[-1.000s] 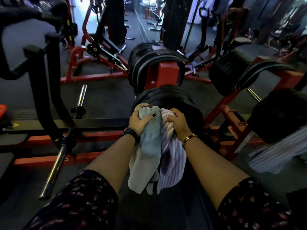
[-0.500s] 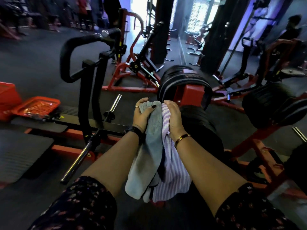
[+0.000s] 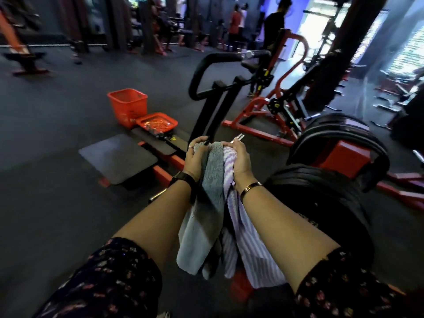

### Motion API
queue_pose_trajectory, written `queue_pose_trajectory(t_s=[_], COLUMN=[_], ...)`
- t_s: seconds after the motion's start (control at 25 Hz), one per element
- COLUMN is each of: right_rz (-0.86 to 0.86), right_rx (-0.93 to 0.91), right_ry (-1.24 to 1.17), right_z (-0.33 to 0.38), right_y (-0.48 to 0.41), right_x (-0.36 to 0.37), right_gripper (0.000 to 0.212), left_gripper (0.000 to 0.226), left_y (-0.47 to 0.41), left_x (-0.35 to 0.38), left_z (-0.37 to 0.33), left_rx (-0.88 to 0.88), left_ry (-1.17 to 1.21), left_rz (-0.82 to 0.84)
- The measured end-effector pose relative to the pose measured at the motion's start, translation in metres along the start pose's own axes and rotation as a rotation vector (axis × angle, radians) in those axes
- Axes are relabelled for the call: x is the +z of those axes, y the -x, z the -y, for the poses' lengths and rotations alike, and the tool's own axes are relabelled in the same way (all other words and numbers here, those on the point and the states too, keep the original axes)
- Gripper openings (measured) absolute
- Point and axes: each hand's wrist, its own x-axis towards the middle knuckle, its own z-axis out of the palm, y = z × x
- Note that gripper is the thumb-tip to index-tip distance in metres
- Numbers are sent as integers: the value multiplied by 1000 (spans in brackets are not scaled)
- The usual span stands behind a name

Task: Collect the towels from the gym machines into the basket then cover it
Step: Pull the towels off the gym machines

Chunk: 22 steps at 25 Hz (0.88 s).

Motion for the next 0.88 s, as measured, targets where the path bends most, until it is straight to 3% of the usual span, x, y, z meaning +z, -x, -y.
queue_pose_trajectory(t_s=[0.08,0.2,0.52,0.72,0.88], right_rz=[69,167,411,517,589], right_rx=[58,106,172,180,184], right_ry=[27,39,134,206,123], right_z=[-18,-52,-141,-137,-151], right_y=[2,5,-23,18,10], right_x=[27,72,201,284,366], right_gripper=[43,76,90,63,33], left_gripper=[14,20,38,24,34], left_y=[4,14,17,7,-17], left_x=[-33,-84,-202,-270,-335], left_z=[-12,-33,-106,-138,-177], left_rx=[37,84,169,241,271], left_ry=[-18,-61,-130,-152,-212], left_rz=[-87,-198,-380,-439,-514])
